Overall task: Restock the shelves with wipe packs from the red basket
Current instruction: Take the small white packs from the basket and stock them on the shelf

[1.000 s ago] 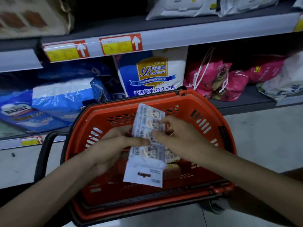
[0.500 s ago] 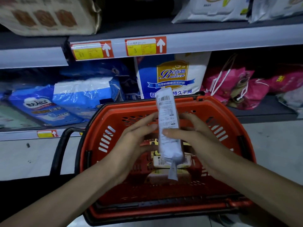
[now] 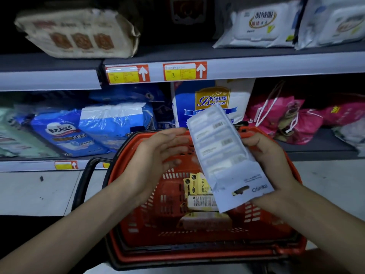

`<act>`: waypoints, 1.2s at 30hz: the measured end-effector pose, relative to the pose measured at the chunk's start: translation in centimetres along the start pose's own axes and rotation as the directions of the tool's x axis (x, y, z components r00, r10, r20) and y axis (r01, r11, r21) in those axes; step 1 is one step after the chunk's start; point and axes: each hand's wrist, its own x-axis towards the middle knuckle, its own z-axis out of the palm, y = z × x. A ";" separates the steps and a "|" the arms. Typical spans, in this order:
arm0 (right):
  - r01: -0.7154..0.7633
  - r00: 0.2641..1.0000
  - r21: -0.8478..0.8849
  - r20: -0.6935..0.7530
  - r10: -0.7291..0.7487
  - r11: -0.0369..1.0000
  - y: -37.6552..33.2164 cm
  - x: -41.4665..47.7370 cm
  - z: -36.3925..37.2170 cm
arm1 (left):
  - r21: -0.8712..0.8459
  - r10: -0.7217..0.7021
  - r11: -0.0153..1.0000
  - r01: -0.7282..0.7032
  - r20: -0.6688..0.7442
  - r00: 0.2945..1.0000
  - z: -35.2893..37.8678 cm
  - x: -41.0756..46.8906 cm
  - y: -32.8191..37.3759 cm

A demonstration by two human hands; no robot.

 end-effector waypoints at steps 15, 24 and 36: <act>0.443 0.894 -0.460 0.166 -0.416 0.770 0.9 -1.9 5.5 | 0.244 0.241 0.927 -0.283 0.189 0.952 1.2 -5.4 2.3; 0.615 0.788 -0.543 0.404 -0.465 0.571 1.2 -4.5 10.3 | 0.023 0.333 0.941 -0.336 0.097 0.938 0.1 -9.7 6.2; 0.742 0.479 -0.636 0.724 -0.496 -0.212 0.0 -9.2 17.9 | -0.019 0.511 0.860 -0.511 0.045 0.858 -1.9 -15.7 13.7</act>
